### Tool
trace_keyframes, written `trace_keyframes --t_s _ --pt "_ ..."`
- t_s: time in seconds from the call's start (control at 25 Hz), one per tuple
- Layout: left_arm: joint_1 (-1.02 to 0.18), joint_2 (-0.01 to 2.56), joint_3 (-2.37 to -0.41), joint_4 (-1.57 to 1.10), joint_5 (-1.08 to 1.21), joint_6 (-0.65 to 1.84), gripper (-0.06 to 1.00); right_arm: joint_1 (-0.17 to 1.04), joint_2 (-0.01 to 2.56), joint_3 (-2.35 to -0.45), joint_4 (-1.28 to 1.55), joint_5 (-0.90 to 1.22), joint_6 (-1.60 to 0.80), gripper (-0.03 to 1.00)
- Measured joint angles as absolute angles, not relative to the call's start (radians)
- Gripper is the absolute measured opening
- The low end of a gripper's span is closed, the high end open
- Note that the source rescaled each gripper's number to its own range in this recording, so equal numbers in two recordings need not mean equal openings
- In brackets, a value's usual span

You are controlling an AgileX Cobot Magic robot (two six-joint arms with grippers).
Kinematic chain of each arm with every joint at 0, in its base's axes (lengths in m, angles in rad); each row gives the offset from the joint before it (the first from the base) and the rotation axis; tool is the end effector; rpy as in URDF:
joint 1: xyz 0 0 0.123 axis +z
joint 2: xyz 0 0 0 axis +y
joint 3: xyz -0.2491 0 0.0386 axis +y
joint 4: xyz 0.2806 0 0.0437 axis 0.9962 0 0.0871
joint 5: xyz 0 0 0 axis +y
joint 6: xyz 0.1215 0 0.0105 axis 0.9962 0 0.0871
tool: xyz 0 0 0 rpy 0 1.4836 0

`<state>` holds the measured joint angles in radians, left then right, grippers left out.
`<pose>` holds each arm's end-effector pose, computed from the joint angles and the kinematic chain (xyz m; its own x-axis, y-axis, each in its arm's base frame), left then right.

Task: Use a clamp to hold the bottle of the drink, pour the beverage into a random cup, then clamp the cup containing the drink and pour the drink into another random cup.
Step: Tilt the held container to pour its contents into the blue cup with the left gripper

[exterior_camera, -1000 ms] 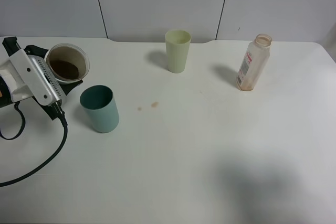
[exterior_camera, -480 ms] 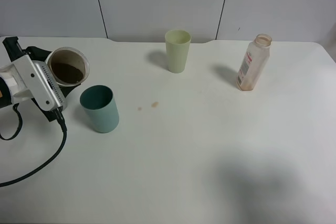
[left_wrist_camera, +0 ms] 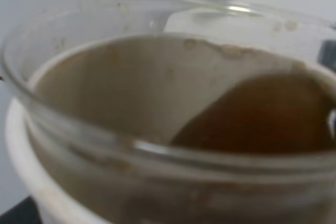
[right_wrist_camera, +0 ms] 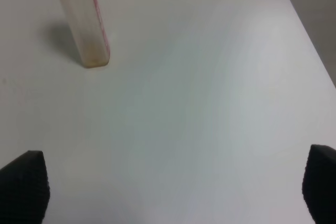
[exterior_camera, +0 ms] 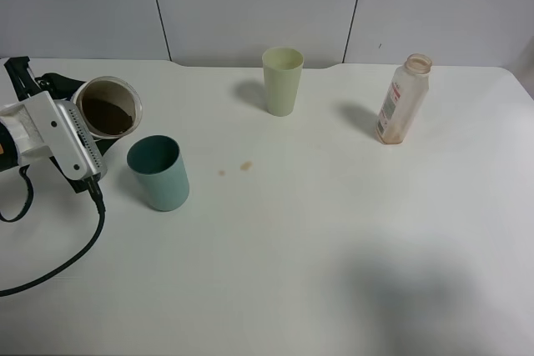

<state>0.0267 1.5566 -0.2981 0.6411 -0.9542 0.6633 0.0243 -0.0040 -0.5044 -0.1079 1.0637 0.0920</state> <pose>0.2652 -0.0524 0.0850 0.2323 0.7725 -0.5910 0.4903 0.4318 0.7571 0.0833 -0.0095 0.2807 -0.4461 0.0284 -0.8945 0.0776 0.9970 -0.0070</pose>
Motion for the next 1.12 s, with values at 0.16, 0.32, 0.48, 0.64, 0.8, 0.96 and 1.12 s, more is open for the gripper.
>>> trace_keyframes --t_s 0.16,0.32,0.48,0.64,0.8,0.96,1.12 --pt "0.027 1.557 -0.298 0.641 -0.954 0.698 0.01 0.024 -0.004 -0.504 -0.108 1.064 0.092 1.0" --pt "0.027 1.557 -0.298 0.641 -0.954 0.724 0.01 0.024 -0.004 -0.504 -0.108 1.064 0.092 1.0" --pt "0.027 1.557 -0.298 0.639 -0.954 0.747 0.01 0.024 -0.004 -0.504 -0.108 1.064 0.092 1.0" --pt "0.027 1.557 -0.298 0.636 -0.954 0.762 0.01 0.024 -0.004 -0.504 -0.108 1.064 0.092 1.0" --pt "0.025 1.557 -0.298 0.633 -0.954 0.773 0.01 0.024 -0.004 -0.504 -0.108 1.064 0.092 1.0" --pt "-0.007 1.557 -0.298 0.608 -0.954 0.775 0.01 0.024 -0.004 -0.504 -0.108 1.064 0.092 1.0" --pt "-0.04 1.557 -0.298 0.581 -0.954 0.776 0.01 0.024 -0.004 -0.504 -0.108 1.064 0.092 1.0"
